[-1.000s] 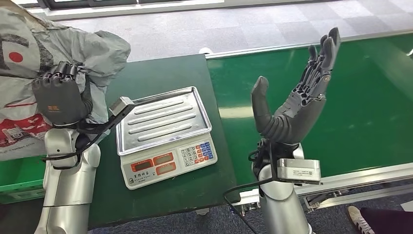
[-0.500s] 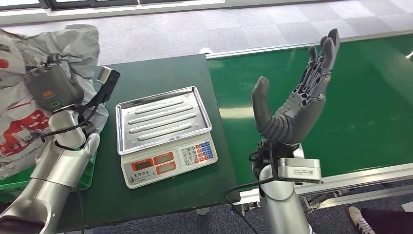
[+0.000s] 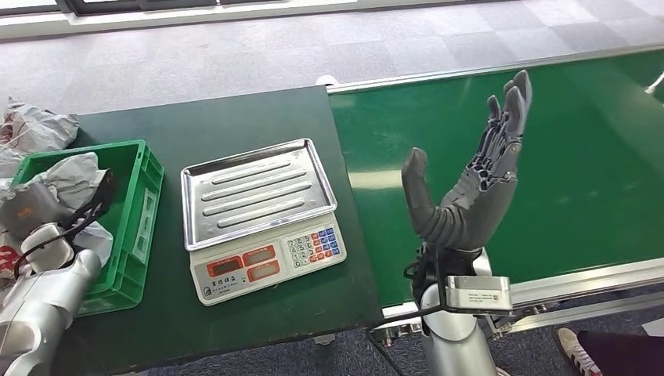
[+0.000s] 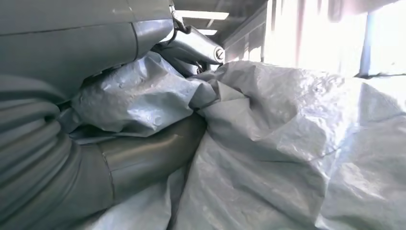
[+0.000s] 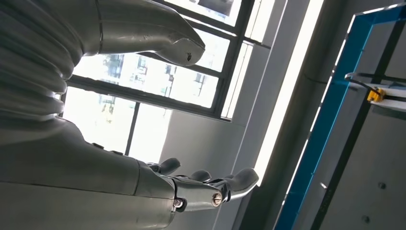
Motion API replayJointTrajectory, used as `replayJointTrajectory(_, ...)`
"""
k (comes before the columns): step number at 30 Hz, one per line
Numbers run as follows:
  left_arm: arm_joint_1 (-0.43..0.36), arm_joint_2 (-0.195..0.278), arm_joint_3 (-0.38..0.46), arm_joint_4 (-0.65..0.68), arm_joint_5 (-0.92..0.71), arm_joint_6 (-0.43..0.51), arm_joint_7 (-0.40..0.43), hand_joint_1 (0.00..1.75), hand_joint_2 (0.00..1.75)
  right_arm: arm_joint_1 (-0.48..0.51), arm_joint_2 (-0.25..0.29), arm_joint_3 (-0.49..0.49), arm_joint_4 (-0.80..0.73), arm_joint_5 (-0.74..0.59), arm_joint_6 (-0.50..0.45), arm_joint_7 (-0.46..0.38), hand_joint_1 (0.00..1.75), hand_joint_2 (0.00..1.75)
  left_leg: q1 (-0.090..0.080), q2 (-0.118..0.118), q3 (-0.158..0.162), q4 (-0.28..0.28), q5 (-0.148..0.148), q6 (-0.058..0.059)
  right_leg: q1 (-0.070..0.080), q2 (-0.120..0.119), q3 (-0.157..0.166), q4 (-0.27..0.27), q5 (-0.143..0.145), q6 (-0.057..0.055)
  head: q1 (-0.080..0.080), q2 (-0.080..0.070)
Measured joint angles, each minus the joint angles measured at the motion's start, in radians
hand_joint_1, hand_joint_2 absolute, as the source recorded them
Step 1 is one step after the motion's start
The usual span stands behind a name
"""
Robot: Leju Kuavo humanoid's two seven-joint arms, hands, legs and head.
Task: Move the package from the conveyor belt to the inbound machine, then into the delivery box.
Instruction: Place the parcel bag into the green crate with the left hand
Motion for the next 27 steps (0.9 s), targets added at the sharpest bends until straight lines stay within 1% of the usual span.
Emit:
replayJointTrajectory(2,0.018,0.003,0.059,0.020,0.003,-0.002,-0.003,0.00,1.75,0.007,0.000,-0.001,-0.011,0.005,0.010,0.004,0.00,1.75,0.000,-0.001,-0.001,0.000,0.000,0.000,0.000,-0.001,0.000,0.000,0.000,0.000,0.000,0.000)
replayJointTrajectory(4,0.025,0.003,0.099,0.031,0.001,-0.002,-0.001,0.00,1.75,0.011,0.000,-0.001,-0.018,0.011,0.019,0.010,0.00,1.75,0.000,-0.002,-0.001,0.000,0.000,0.000,0.000,-0.001,0.000,0.000,0.000,0.000,0.000,0.000)
replayJointTrajectory(9,0.026,0.003,0.164,0.046,-0.008,-0.001,0.005,0.00,1.75,0.013,0.000,-0.004,-0.030,0.022,0.028,0.017,0.00,1.75,-0.001,-0.001,0.000,0.000,0.000,0.000,-0.002,-0.001,0.001,0.000,0.000,0.000,0.000,0.000)
replayJointTrajectory(13,0.026,0.003,0.192,0.051,-0.006,0.013,0.006,0.00,0.00,0.014,0.000,-0.007,-0.035,0.025,0.032,0.018,0.00,1.75,0.000,-0.001,0.001,0.000,0.000,0.000,-0.002,-0.001,0.001,0.000,0.000,0.000,0.000,0.000)
replayJointTrajectory(15,0.038,-0.002,0.222,0.026,-0.014,0.031,-0.024,0.00,0.00,0.016,0.000,-0.010,-0.037,0.029,0.034,0.020,0.00,1.75,0.000,0.000,0.001,0.000,0.000,0.000,-0.001,0.000,0.000,0.000,0.000,0.000,0.000,0.000)
replayJointTrajectory(16,0.050,-0.013,0.254,-0.011,-0.027,0.038,-0.074,0.00,0.00,0.019,0.000,-0.012,-0.039,0.032,0.034,0.022,0.00,1.75,0.000,0.000,0.001,0.000,0.000,-0.001,-0.001,0.000,0.000,0.000,0.000,0.000,0.000,0.000)
replayJointTrajectory(17,0.062,-0.033,0.305,-0.067,-0.039,0.042,-0.162,0.00,0.00,0.022,0.001,-0.014,-0.040,0.035,0.032,0.024,0.00,1.75,0.000,0.000,0.001,0.001,0.000,-0.001,0.000,0.000,-0.001,0.000,0.000,0.000,0.000,0.000)
replayJointTrajectory(18,0.067,-0.062,0.374,-0.130,-0.040,0.045,-0.291,0.00,0.00,0.026,0.001,-0.017,-0.042,0.037,0.028,0.025,0.00,1.75,0.000,-0.001,0.000,0.001,0.000,-0.001,0.001,0.000,-0.001,-0.001,0.000,0.000,0.000,0.000)
replayJointTrajectory(19,0.061,-0.096,0.458,-0.187,-0.018,0.047,-0.456,0.00,0.00,0.028,0.001,-0.019,-0.043,0.039,0.022,0.026,0.00,1.75,0.000,-0.002,-0.001,0.002,0.000,0.000,0.001,-0.001,-0.001,-0.001,0.001,0.000,0.000,0.000)
replayJointTrajectory(20,0.045,-0.132,0.549,-0.233,0.042,0.049,-0.655,0.00,0.00,0.029,0.002,-0.020,-0.043,0.041,0.014,0.026,0.00,1.75,0.000,-0.002,-0.002,0.002,0.000,0.000,0.001,-0.002,-0.001,-0.001,0.001,0.001,0.001,0.000)
replayJointTrajectory(21,0.025,-0.167,0.635,-0.269,0.133,0.051,-0.866,0.00,0.00,0.029,0.002,-0.020,-0.043,0.042,0.007,0.025,0.00,1.75,0.000,-0.002,-0.002,0.002,0.000,0.000,0.000,-0.002,0.000,-0.001,0.002,0.001,0.000,0.000)
replayJointTrajectory(22,0.006,-0.199,0.709,-0.301,0.239,0.052,-1.045,0.00,0.00,0.028,0.002,-0.020,-0.042,0.043,0.001,0.023,0.00,1.75,-0.001,-0.001,-0.001,0.002,0.000,0.000,-0.001,-0.001,0.000,-0.001,0.002,0.001,0.001,0.000)
replayJointTrajectory(23,-0.005,-0.229,0.763,-0.337,0.357,0.045,-1.170,0.00,0.00,0.028,0.002,-0.021,-0.042,0.044,-0.003,0.021,0.00,1.75,-0.001,0.001,0.000,0.002,-0.001,0.000,-0.002,0.000,0.000,-0.001,0.002,0.001,0.000,0.000)
replayJointTrajectory(24,-0.006,-0.257,0.792,-0.382,0.476,0.030,-1.233,0.00,0.00,0.027,0.002,-0.022,-0.040,0.043,-0.006,0.019,0.00,1.75,-0.002,0.003,0.000,0.002,-0.001,0.000,-0.002,0.002,0.000,-0.001,0.002,0.001,0.000,0.000)
replayJointTrajectory(25,0.003,-0.280,0.796,-0.442,0.593,0.004,-1.240,0.00,0.00,0.024,0.003,-0.023,-0.037,0.042,-0.009,0.017,0.00,1.75,-0.002,0.004,0.001,0.002,-0.001,0.000,-0.002,0.003,0.000,-0.001,0.002,0.001,0.000,0.000)
replayJointTrajectory(26,0.021,-0.300,0.778,-0.511,0.708,-0.029,-1.229,0.00,0.00,0.020,0.003,-0.023,-0.033,0.040,-0.011,0.016,0.00,1.75,-0.002,0.005,0.001,0.002,-0.001,0.000,-0.002,0.004,0.000,-0.001,0.002,0.001,0.000,0.000)
replayJointTrajectory(27,0.046,-0.316,0.738,-0.592,0.811,-0.067,-1.218,0.00,0.00,0.013,0.003,-0.024,-0.025,0.037,-0.015,0.014,0.00,1.75,-0.001,0.004,0.000,0.003,-0.001,0.000,-0.002,0.004,0.000,-0.001,0.002,0.001,0.000,0.000)
